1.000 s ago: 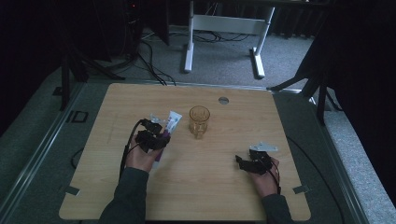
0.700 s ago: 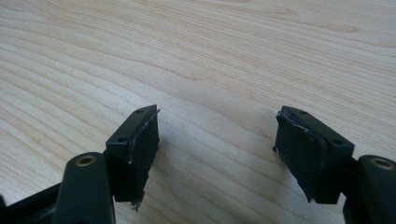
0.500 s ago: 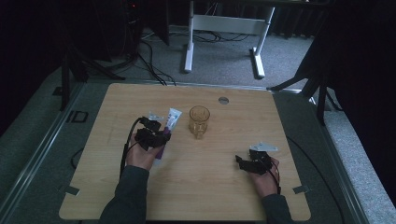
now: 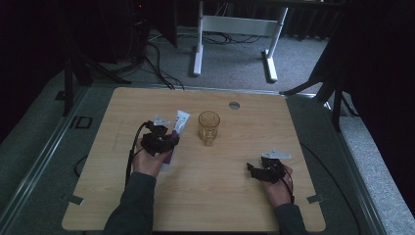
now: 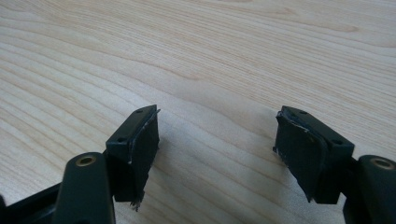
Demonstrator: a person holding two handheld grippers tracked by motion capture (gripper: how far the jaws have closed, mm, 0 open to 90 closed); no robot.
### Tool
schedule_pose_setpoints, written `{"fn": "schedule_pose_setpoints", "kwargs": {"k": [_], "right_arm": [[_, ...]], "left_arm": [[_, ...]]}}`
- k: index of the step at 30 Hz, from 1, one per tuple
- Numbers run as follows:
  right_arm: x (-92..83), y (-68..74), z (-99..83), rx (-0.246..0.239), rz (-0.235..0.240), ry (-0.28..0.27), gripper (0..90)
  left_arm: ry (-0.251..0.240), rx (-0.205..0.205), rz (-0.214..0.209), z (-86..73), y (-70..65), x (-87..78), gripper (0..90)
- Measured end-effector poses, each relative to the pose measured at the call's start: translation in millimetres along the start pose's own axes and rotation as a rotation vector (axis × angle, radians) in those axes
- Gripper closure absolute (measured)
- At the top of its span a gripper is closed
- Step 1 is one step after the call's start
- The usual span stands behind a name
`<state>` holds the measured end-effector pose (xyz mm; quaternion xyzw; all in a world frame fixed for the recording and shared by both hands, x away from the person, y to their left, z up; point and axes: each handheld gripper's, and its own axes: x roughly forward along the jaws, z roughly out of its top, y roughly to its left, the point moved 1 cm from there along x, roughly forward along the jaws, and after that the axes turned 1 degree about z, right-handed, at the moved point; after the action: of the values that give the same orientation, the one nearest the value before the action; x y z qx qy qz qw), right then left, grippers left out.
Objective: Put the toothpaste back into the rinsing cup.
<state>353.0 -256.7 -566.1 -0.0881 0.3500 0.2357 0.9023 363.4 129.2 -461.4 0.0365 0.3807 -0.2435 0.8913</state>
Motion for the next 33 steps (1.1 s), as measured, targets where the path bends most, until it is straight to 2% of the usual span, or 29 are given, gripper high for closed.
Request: {"fn": "schedule_pose_setpoints", "kwargs": {"k": [17, 20, 33], "right_arm": [[0.0, 0.0, 0.0, 0.0, 0.0, 0.0, 30.0], [0.0, 0.0, 0.0, 0.0, 0.0, 0.0, 29.9], [0.0, 0.1, 0.0, 0.001, 0.0, 0.0, 29.9]], "left_arm": [[-0.034, -0.011, -0.02, -0.1, 3.3, 2.4, 71.7], [-0.042, -0.025, -0.037, 1.0, 4.6, 1.1, 71.7], [-0.079, -0.035, -0.038, 4.3, 6.9, -3.0, 71.7]]}}
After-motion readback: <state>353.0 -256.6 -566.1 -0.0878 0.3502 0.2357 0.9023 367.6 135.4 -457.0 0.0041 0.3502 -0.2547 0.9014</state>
